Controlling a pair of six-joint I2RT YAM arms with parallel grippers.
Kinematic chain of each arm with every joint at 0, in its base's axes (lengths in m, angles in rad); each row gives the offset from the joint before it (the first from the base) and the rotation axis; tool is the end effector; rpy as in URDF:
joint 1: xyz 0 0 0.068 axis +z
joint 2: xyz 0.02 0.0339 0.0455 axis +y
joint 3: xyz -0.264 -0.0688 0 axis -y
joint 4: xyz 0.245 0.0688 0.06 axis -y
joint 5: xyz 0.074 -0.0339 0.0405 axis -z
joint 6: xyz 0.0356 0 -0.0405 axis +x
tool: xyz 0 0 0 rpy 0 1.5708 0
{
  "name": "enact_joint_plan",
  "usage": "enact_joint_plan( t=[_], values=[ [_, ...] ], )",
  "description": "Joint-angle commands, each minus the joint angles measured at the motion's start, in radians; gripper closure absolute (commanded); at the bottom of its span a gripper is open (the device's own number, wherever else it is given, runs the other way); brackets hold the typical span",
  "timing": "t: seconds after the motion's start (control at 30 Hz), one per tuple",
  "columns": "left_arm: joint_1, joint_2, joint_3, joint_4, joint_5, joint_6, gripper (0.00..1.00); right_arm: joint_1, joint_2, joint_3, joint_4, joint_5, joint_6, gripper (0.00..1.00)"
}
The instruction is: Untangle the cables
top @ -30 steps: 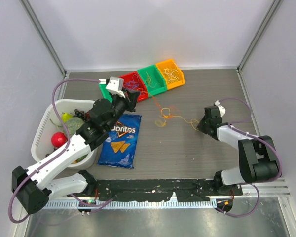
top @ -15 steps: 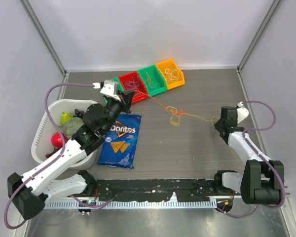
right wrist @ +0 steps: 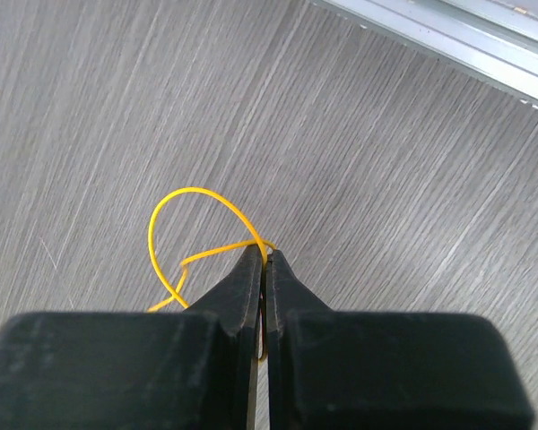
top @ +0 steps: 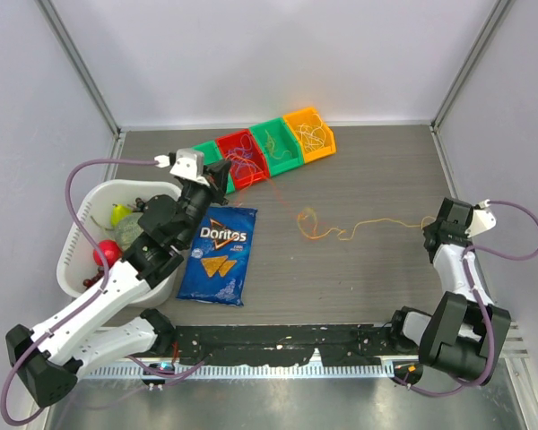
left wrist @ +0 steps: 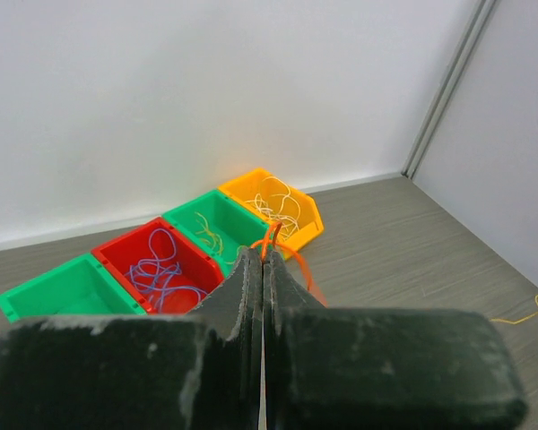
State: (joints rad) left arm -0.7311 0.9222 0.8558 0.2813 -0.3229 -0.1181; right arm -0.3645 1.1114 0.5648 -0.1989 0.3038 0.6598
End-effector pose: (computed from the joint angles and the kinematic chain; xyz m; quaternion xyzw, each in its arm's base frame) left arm 0.1670 -0.1346 0.3905 0.0674 0.6280 -0.2248 0.7420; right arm 0.2043 -0.0894 0.2008 0.4966 0.7596 -0.0788 0.4125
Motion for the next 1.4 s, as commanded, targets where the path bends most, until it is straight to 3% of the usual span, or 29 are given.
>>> enact_joint_plan(
  t=[0.0,0.13,0.27,0.37,0.47,0.53,0.73,0.9,1.0,1.13,1.27,1.37],
  values=[
    [-0.001,-0.042,0.002,0.079,-0.042,0.041,1.00,-0.011,0.034,0.040,0.024,-0.045,-0.025,0.99],
    [-0.001,-0.037,0.009,0.073,0.001,0.015,1.00,0.018,0.025,0.020,0.067,-0.106,-0.069,0.99],
    [-0.002,-0.026,0.019,0.062,0.056,-0.014,1.00,0.104,0.039,0.053,0.041,-0.172,-0.143,0.90],
    [-0.001,-0.029,0.017,0.068,0.088,-0.023,1.00,0.197,0.005,0.073,0.020,-0.123,-0.175,0.67],
    [-0.001,-0.031,0.015,0.075,0.108,-0.023,1.00,0.292,-0.028,0.104,0.003,-0.152,-0.242,0.37],
    [-0.002,-0.029,0.017,0.075,0.119,-0.028,1.00,0.364,-0.044,0.113,0.026,-0.221,-0.290,0.27],
    [-0.002,-0.042,0.009,0.088,0.134,-0.025,1.00,0.662,0.036,0.095,0.168,-0.469,-0.374,0.25],
    [-0.004,-0.059,-0.003,0.108,0.136,-0.002,1.00,0.892,0.218,0.128,0.233,-0.457,-0.446,0.26],
    [-0.002,-0.063,-0.008,0.114,0.124,0.009,1.00,0.963,0.321,0.174,0.205,-0.308,-0.474,0.27],
    [-0.004,-0.068,-0.008,0.110,0.110,0.021,1.00,0.970,0.399,0.268,0.076,-0.029,-0.350,0.30],
    [-0.004,-0.071,-0.004,0.107,0.107,0.021,1.00,0.981,0.396,0.282,-0.009,0.125,-0.240,0.29],
    [-0.005,-0.074,0.000,0.098,0.104,0.020,1.00,0.981,0.419,0.279,-0.036,0.155,-0.226,0.28]
  ],
)
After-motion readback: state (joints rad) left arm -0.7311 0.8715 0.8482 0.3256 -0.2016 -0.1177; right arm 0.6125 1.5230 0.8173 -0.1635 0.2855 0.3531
